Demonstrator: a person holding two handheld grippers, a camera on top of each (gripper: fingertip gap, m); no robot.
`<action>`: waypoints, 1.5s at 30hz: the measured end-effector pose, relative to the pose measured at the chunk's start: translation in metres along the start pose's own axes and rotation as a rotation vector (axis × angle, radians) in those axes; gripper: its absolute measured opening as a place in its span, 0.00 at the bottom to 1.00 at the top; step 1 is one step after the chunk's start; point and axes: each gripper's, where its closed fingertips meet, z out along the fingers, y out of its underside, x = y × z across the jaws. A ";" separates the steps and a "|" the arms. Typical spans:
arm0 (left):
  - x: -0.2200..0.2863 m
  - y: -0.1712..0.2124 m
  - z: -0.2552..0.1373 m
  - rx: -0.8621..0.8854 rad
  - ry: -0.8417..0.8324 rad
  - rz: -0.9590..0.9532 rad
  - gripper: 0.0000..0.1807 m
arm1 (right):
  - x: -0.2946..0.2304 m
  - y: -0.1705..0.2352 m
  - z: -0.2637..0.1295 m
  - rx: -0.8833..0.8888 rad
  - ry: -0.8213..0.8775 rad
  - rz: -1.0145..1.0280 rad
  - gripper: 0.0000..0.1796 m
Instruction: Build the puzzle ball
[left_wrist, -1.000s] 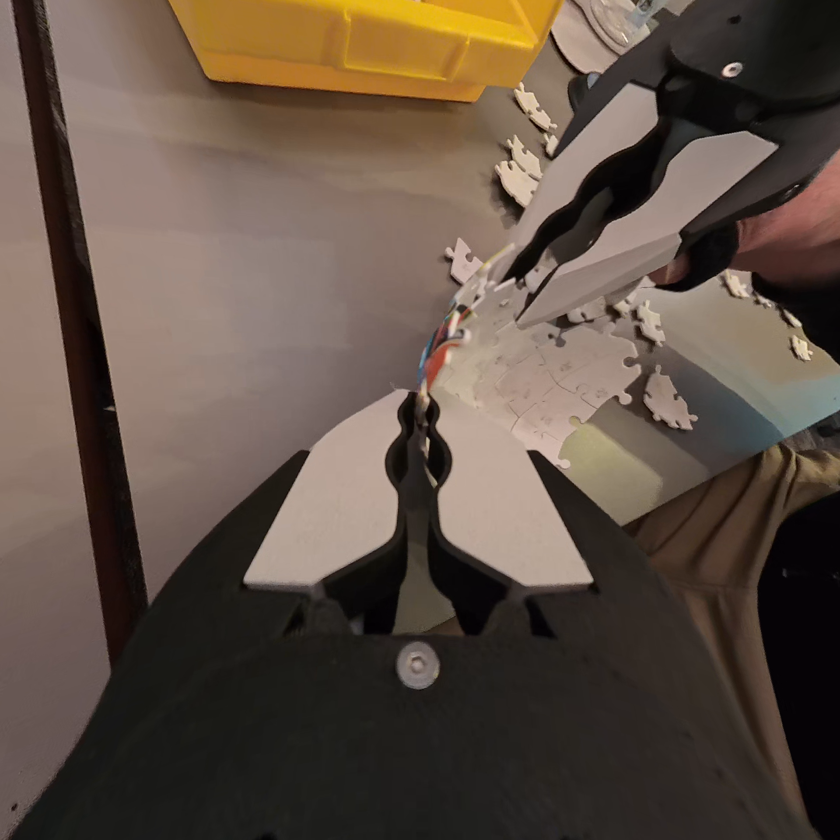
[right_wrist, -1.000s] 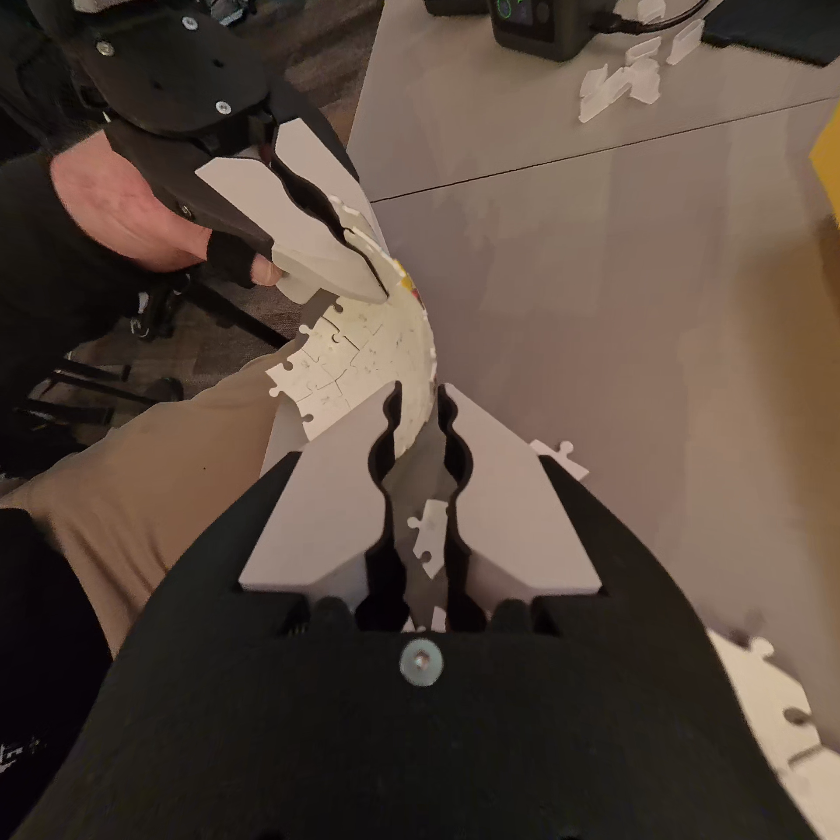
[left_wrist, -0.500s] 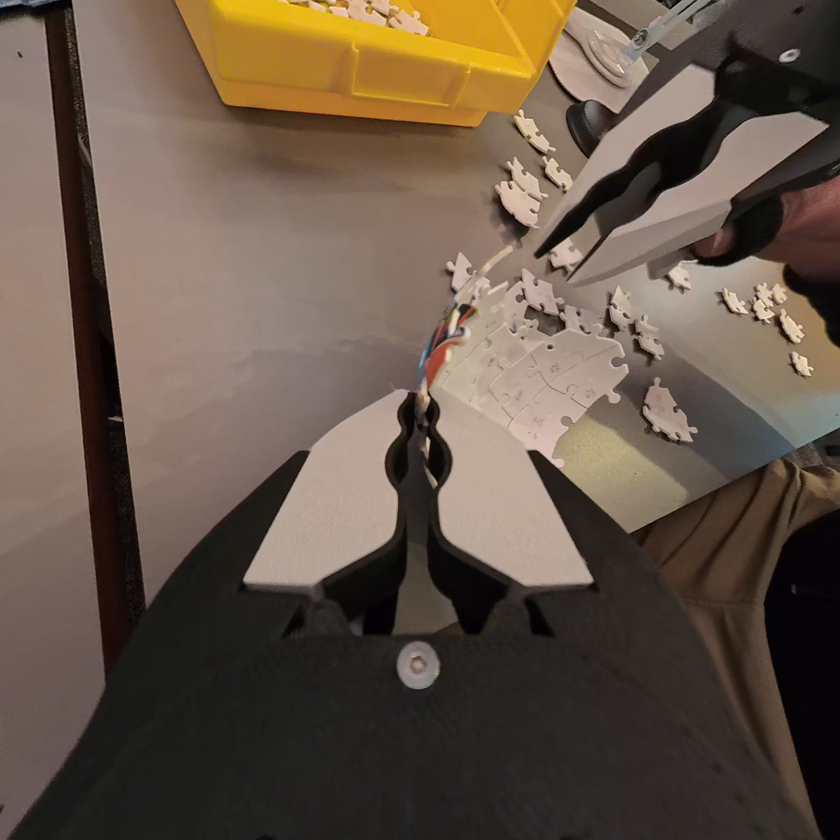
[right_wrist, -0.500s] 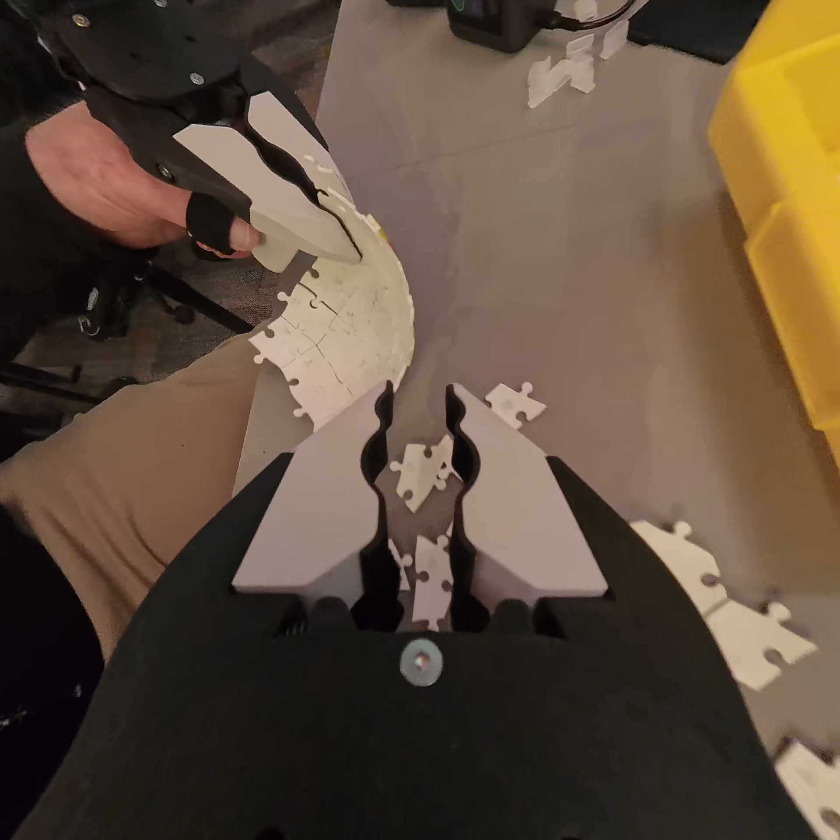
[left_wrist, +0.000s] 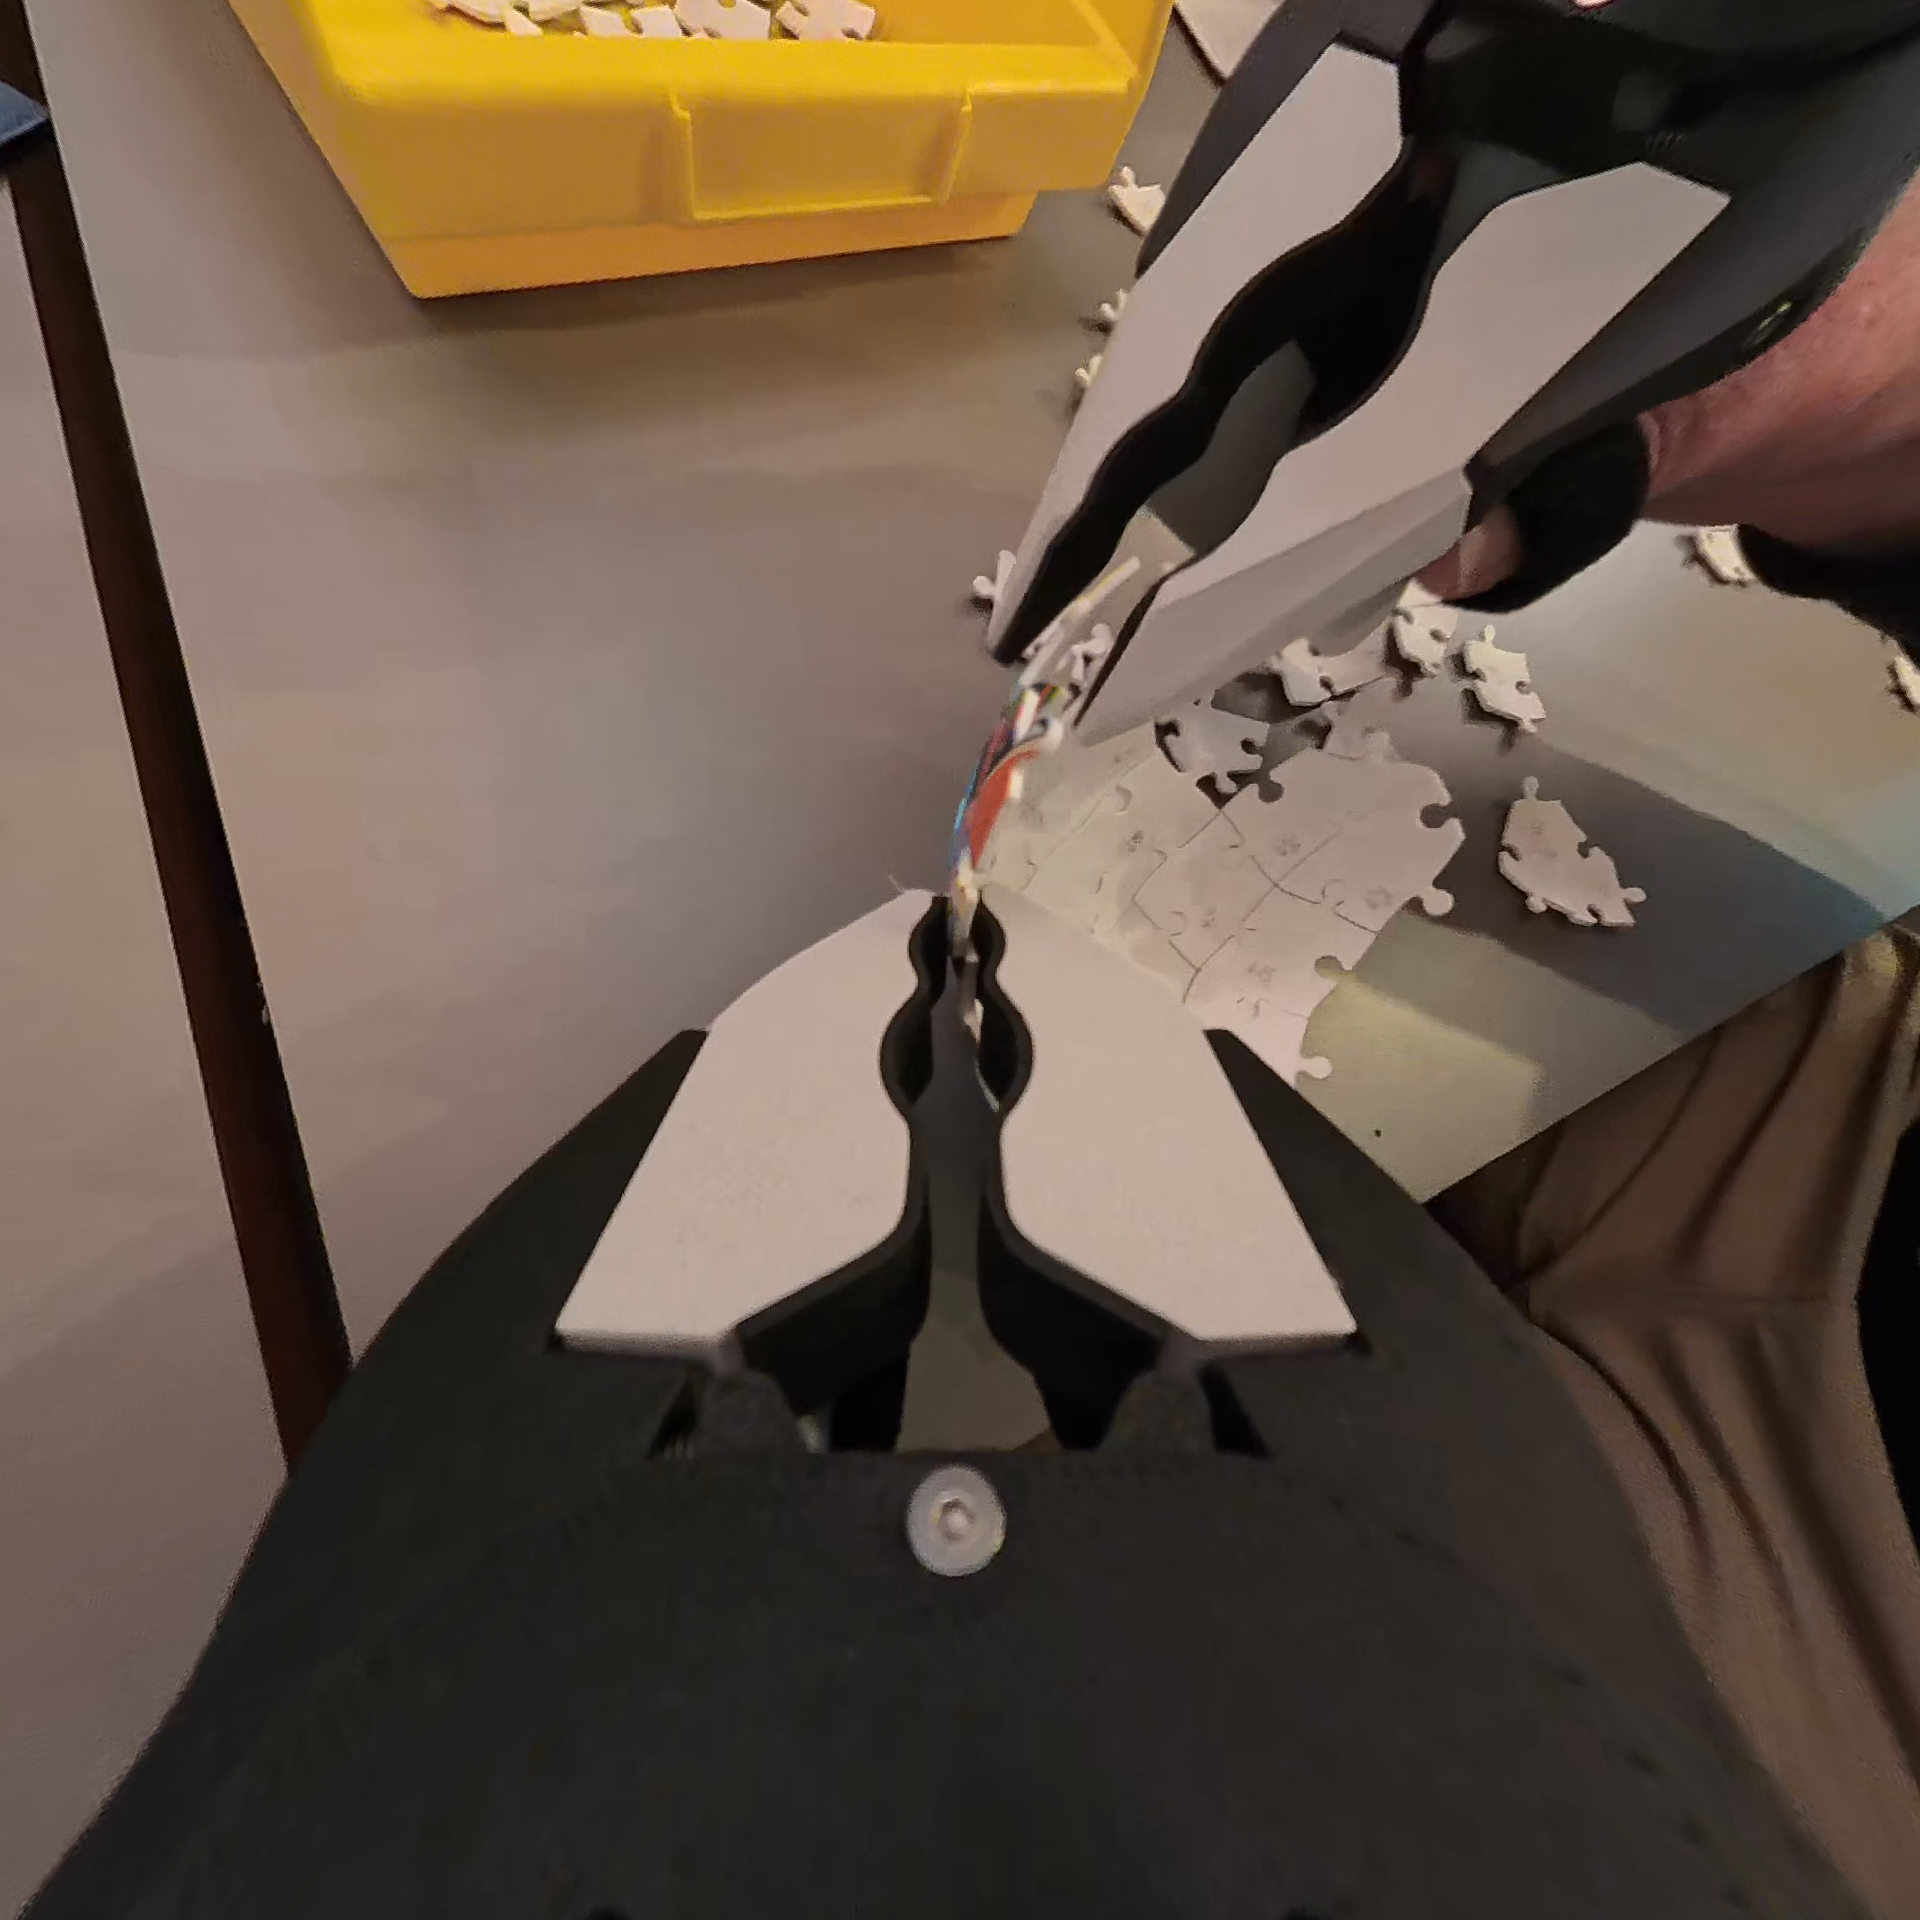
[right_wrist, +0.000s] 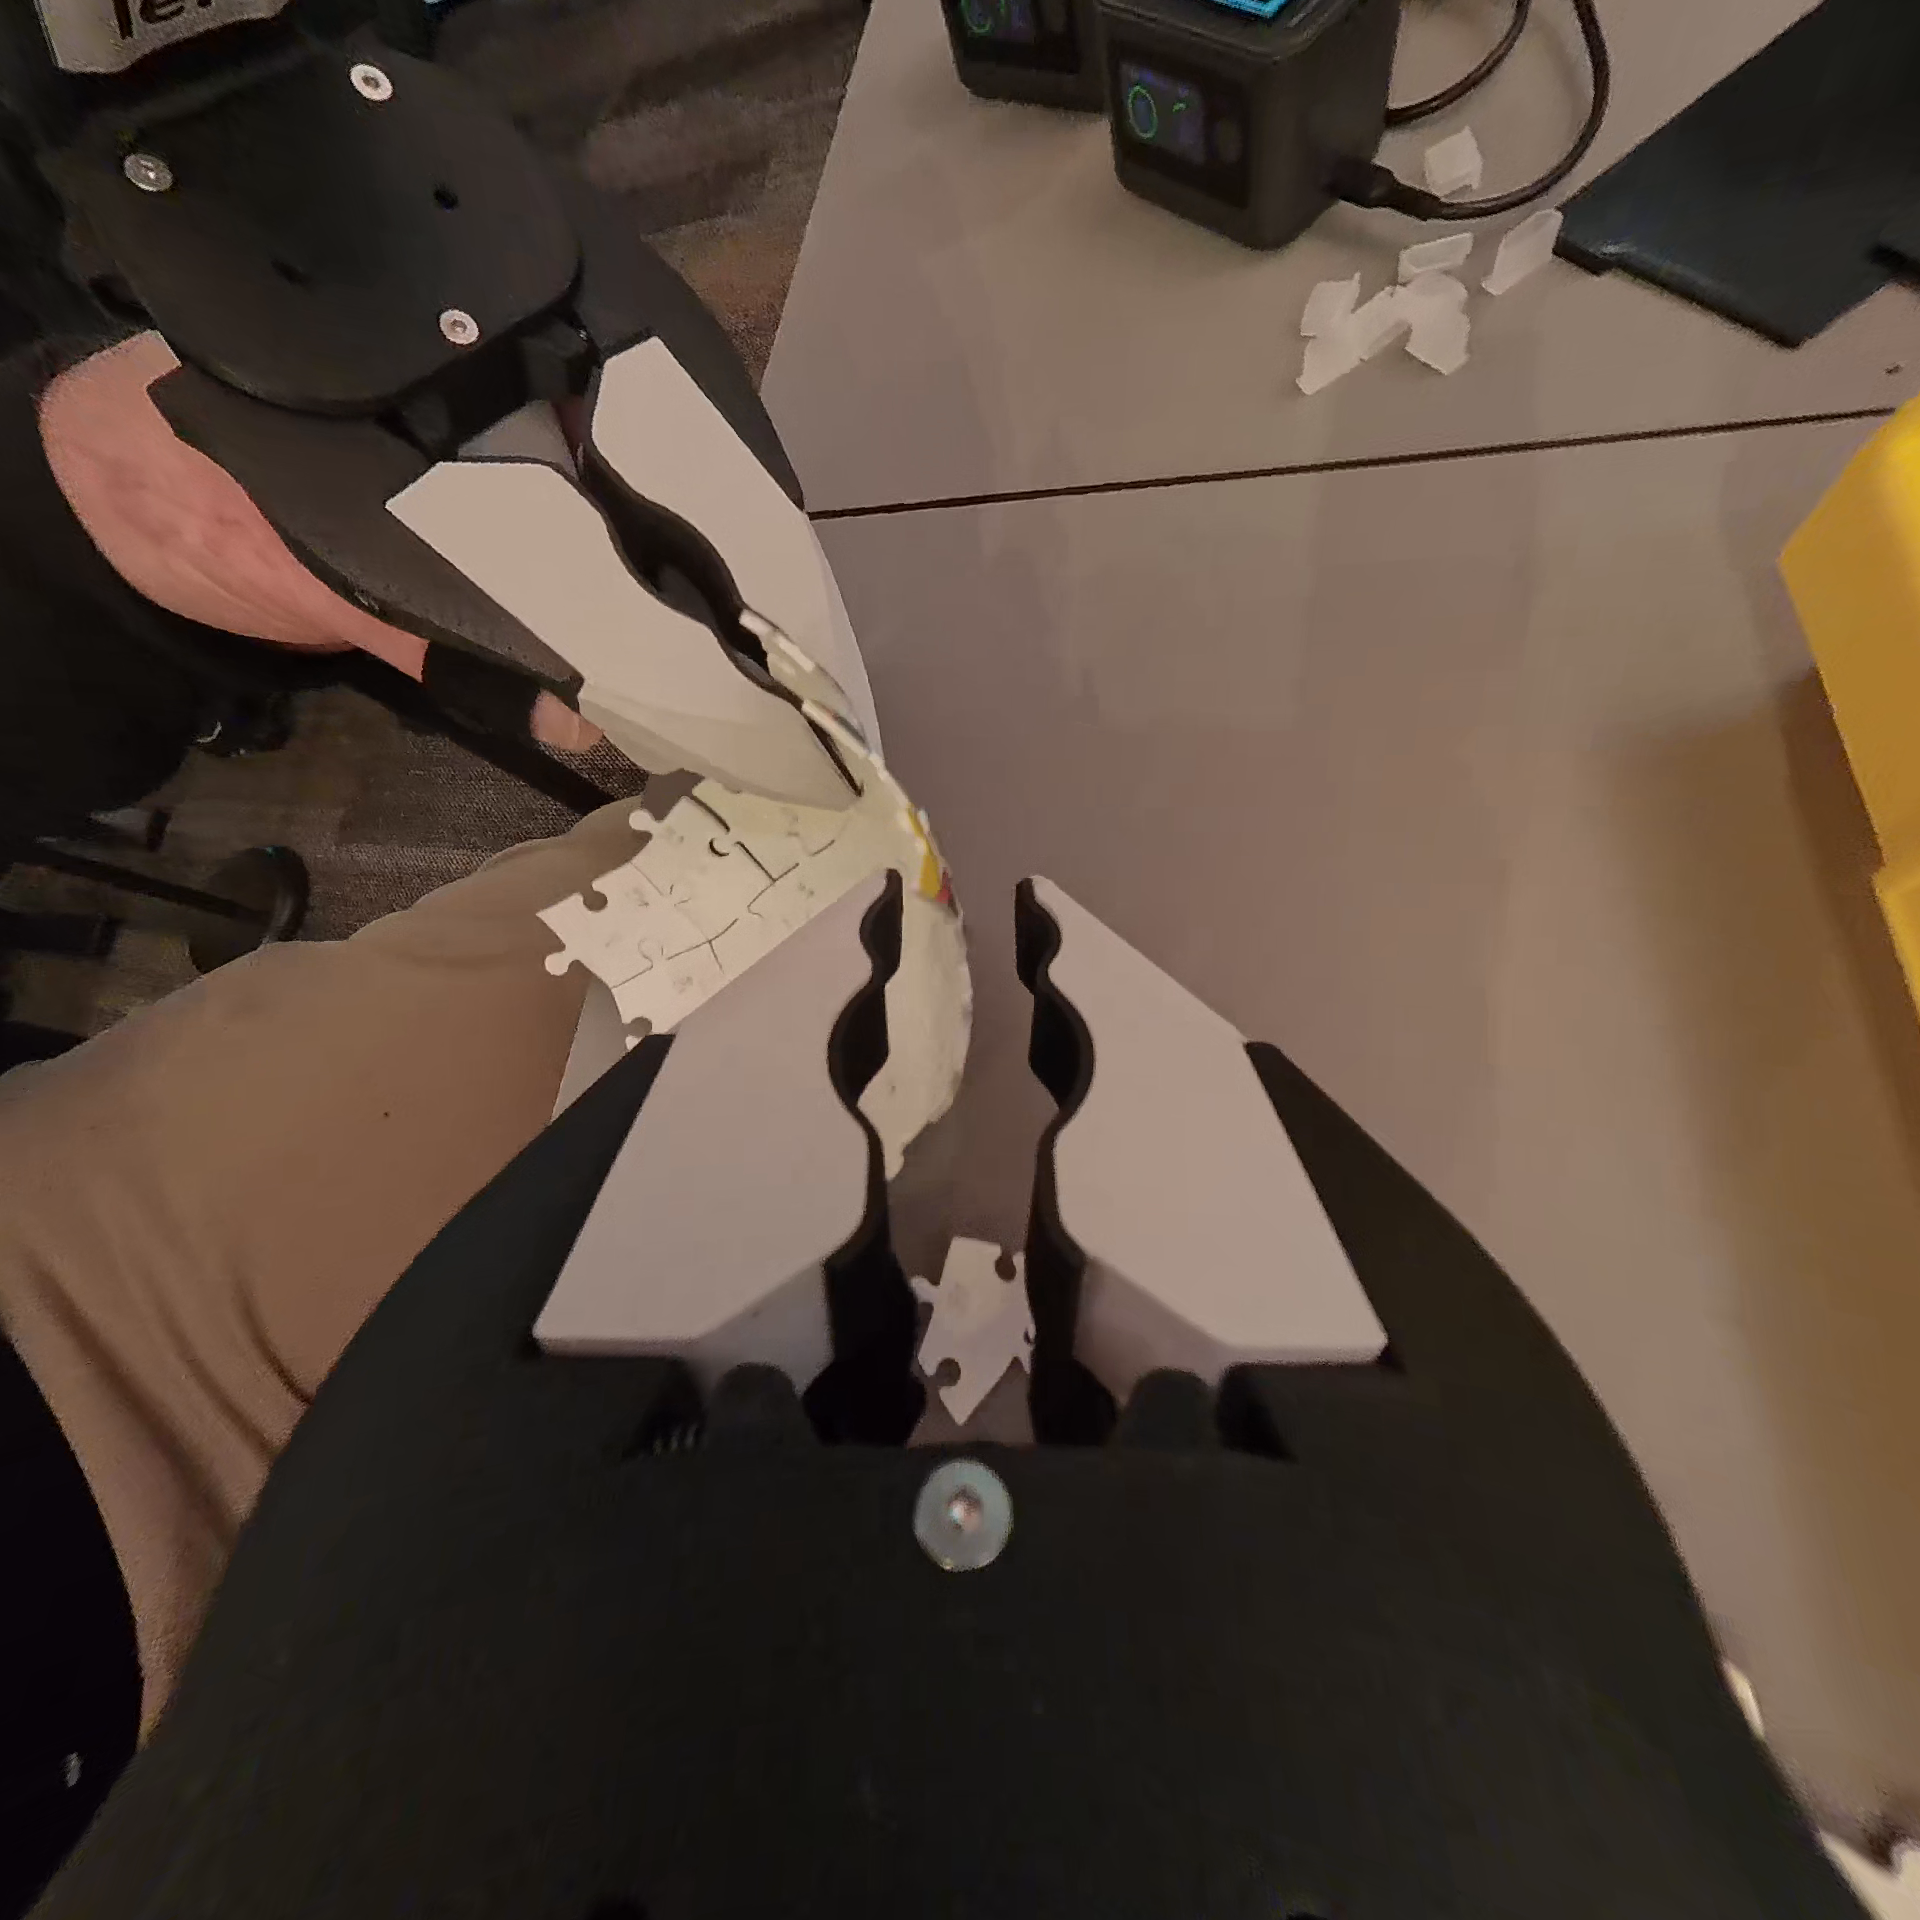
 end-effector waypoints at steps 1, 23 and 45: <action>0.002 -0.001 0.000 0.002 0.009 0.004 0.02 | -0.001 -0.001 0.002 0.001 -0.004 -0.007 0.11; 0.003 0.004 0.002 -0.065 -0.038 0.139 0.02 | -0.010 -0.009 0.016 0.029 -0.018 0.030 0.04; 0.004 -0.014 0.001 0.023 -0.011 0.197 0.02 | -0.012 -0.010 0.014 0.036 -0.031 0.017 0.03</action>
